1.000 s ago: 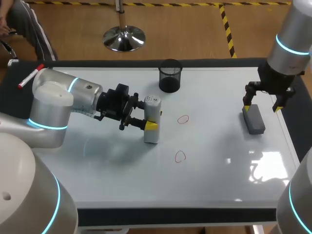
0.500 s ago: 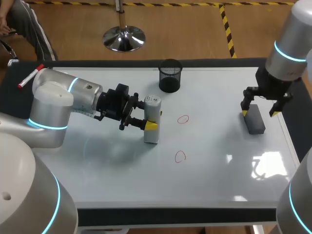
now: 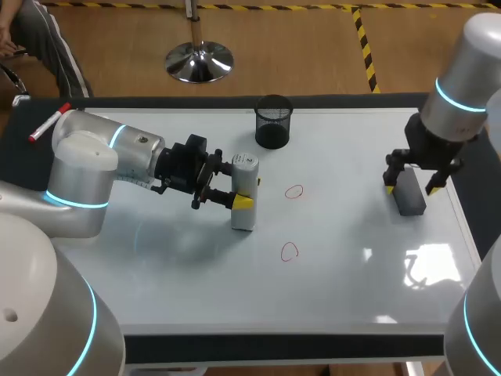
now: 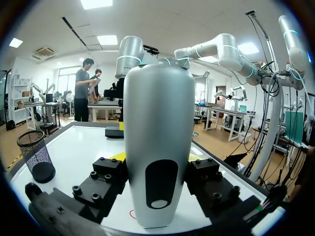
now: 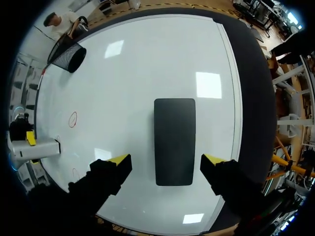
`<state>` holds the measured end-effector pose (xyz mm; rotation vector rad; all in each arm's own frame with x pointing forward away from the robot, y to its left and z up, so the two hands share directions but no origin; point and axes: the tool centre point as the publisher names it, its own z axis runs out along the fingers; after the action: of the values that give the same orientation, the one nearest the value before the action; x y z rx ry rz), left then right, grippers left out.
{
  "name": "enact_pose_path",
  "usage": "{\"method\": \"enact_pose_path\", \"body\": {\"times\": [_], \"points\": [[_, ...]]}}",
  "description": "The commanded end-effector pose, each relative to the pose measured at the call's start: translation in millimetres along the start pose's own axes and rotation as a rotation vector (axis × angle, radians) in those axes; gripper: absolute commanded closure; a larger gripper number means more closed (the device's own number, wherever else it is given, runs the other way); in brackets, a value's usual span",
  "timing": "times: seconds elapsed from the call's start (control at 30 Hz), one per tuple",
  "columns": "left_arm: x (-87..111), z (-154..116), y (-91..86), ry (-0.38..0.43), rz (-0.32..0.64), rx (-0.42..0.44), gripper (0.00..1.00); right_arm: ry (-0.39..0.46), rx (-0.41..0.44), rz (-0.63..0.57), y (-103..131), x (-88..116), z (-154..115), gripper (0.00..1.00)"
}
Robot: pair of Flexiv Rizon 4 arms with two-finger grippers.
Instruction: Pick up the inspection probe, press it on each red-marked spot on the whiteboard one by one, put down the probe, pick up the eraser, and wipe off all the red marks.
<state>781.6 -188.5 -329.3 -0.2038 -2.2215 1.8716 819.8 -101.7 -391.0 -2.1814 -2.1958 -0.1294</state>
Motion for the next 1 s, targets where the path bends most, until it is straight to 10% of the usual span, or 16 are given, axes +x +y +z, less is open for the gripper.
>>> {"method": "enact_pose_path", "body": {"times": [0.03, 0.4, 0.67, 1.0], "points": [[0.9, 2.3, 9.4, 0.001, 0.0, 0.004, 1.0, 0.003, 0.001, -0.002, 0.6, 0.3, 4.9, 0.1], [0.9, 2.3, 9.4, 0.001, 0.0, 0.004, 1.0, 0.014, 0.005, -0.003, -1.0, -1.4, 14.7, 0.05], [0.9, 2.3, 9.4, 0.001, 0.0, 0.004, 1.0, 0.015, 0.004, 0.003, -0.9, -4.1, 21.4, 0.28], [0.9, 2.3, 9.4, 0.001, 0.0, 0.004, 1.0, 0.005, 0.013, 0.001, 0.8, -2.0, 30.4, 0.25]]}}
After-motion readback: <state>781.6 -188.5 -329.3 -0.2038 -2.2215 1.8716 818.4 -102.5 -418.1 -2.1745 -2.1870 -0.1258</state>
